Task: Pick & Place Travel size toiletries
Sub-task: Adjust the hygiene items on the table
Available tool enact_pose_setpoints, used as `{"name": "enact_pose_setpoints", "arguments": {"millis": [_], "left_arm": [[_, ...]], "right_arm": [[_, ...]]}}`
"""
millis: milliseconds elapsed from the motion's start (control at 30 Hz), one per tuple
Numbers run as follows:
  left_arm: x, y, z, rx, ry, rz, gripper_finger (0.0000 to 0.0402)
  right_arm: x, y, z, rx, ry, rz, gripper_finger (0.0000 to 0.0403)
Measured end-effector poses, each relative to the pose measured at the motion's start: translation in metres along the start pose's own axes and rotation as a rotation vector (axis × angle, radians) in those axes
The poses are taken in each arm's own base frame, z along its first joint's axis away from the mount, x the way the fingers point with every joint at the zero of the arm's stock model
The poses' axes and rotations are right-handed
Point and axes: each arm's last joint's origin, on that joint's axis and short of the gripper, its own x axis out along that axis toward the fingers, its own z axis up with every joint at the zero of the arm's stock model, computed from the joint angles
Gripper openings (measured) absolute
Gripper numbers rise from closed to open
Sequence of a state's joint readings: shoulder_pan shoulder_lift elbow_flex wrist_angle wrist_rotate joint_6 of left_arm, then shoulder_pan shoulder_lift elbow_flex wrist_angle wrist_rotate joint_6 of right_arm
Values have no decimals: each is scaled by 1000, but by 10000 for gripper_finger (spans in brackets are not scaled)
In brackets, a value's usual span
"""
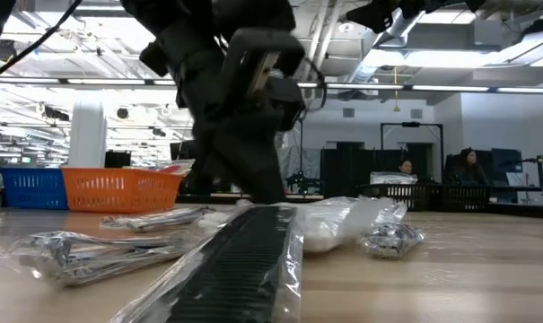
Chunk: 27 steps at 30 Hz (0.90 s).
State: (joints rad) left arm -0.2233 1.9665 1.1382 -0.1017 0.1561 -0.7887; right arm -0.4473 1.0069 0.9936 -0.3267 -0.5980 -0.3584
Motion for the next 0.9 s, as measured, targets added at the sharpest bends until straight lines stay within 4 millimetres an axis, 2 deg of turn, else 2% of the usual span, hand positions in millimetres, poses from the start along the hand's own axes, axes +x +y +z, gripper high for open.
{"name": "enact_pose_setpoints", "arguments": {"millis": [233,667,900], "left_arm": [[16,11,4,-13,-1,-22,0],[8,16,27,62,-175,106,0],[-10,1,31,98,-160,18,0]], "right_arm": [[0,0,0,0,0,0,397],[0,0,0,-3,-4,-2,399],[0,0,0,-3,-4,-2,398]]}}
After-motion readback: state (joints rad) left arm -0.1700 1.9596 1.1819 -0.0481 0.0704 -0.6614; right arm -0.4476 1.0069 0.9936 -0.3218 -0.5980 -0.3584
